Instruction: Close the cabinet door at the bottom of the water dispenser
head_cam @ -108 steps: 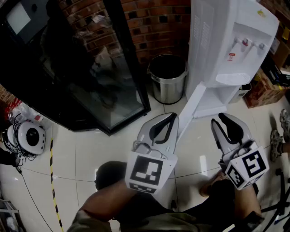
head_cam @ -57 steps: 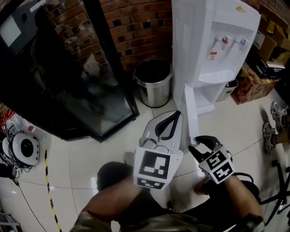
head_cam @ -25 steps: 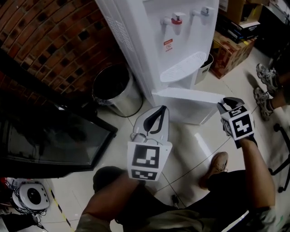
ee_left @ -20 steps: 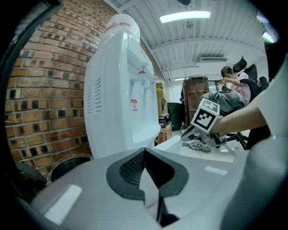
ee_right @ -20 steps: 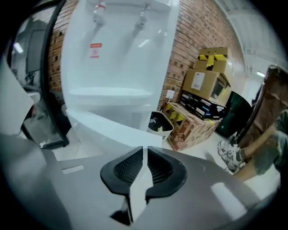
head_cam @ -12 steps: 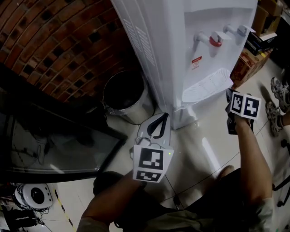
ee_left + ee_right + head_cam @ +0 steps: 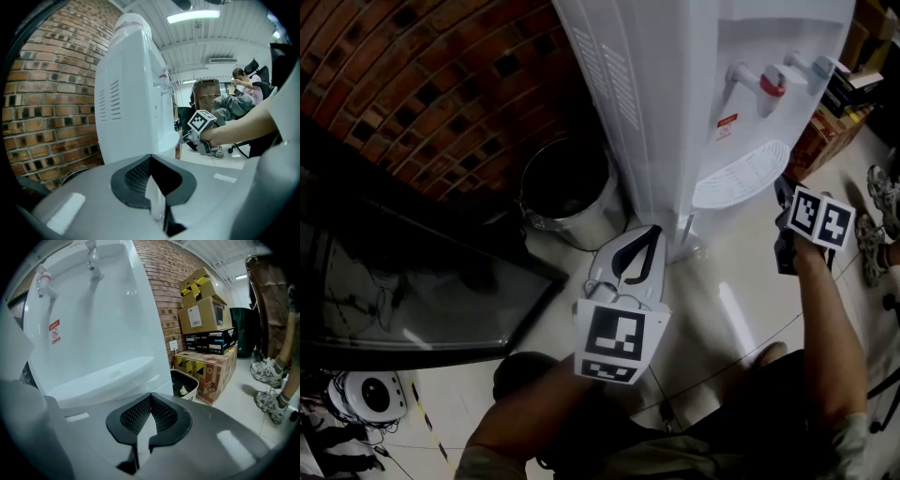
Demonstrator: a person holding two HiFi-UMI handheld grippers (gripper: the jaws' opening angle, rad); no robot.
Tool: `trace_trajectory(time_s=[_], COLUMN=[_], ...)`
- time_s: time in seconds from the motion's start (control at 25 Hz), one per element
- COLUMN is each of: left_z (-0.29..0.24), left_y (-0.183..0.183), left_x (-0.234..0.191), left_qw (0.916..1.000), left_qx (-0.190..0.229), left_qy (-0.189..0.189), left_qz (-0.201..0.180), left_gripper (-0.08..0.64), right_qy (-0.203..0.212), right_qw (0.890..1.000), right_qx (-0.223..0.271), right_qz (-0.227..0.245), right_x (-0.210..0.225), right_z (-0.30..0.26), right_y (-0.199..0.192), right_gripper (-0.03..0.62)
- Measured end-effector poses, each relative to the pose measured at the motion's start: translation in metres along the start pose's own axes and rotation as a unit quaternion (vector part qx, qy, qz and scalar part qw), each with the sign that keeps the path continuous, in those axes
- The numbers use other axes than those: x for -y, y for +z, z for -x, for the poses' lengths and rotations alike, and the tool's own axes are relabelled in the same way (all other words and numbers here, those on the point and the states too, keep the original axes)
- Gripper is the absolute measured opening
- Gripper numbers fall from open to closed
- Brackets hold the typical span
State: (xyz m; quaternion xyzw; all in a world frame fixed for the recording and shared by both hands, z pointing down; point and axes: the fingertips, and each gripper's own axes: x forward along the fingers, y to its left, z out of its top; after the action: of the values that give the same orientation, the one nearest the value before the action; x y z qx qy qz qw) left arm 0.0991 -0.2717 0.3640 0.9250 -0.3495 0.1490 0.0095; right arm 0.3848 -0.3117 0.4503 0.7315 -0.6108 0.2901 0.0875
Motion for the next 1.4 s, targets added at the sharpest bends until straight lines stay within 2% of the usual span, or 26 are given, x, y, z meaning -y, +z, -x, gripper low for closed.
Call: trace_trajectory(time_s=[0.16,0.28,0.44,0.56,0.68,0.8,1.04,1.24,1.4], left_z=[0.027,0.054,0.095,0.128,0.152,0.166,0.184,0.192,0.191], left_y=[0.021,0.035,0.046,0.051,0.038,0.03,0.03,0.027,0.025], left_x=[0.016,0.027,0.045,0.063,0.074,0.076,0.09,0.095,0.092], left_qw=[0.9994,0.9981,0.9958,0.9951,0.9958,0.9954,0.9943,0.9946,0.9946], left_qx=[0.029,0.053,0.074,0.085,0.077,0.072,0.077,0.075,0.074], left_qy=[-0.004,0.002,0.009,0.016,0.034,0.053,0.067,0.067,0.068], left_qz=[0.016,0.032,0.053,0.048,0.037,0.036,0.029,0.024,0.026], left_gripper=[0.0,0.0,0.0,0.001,0.0,0.0,0.0,0.0,0.0], right_qy=[-0.005,0.002,0.028,0.07,0.119,0.159,0.214,0.227,0.233], right_qw=[0.999,0.995,0.981,0.972,0.968,0.96,0.951,0.94,0.937], right_qx=[0.026,0.061,0.122,0.151,0.158,0.165,0.123,0.134,0.131], right_qz=[0.034,0.075,0.148,0.163,0.152,0.162,0.188,0.218,0.224], right_x=[-0.01,-0.027,-0.062,-0.091,-0.117,-0.137,-0.155,-0.174,-0.18], right_z=[0.045,0.092,0.173,0.233,0.283,0.313,0.349,0.366,0.364], right_y=[0.012,0.023,0.03,0.023,0.003,-0.015,-0.058,-0.063,-0.065], right_gripper=[0.0,0.0,0.0,0.0,0.0,0.0,0.0,0.0,0.0])
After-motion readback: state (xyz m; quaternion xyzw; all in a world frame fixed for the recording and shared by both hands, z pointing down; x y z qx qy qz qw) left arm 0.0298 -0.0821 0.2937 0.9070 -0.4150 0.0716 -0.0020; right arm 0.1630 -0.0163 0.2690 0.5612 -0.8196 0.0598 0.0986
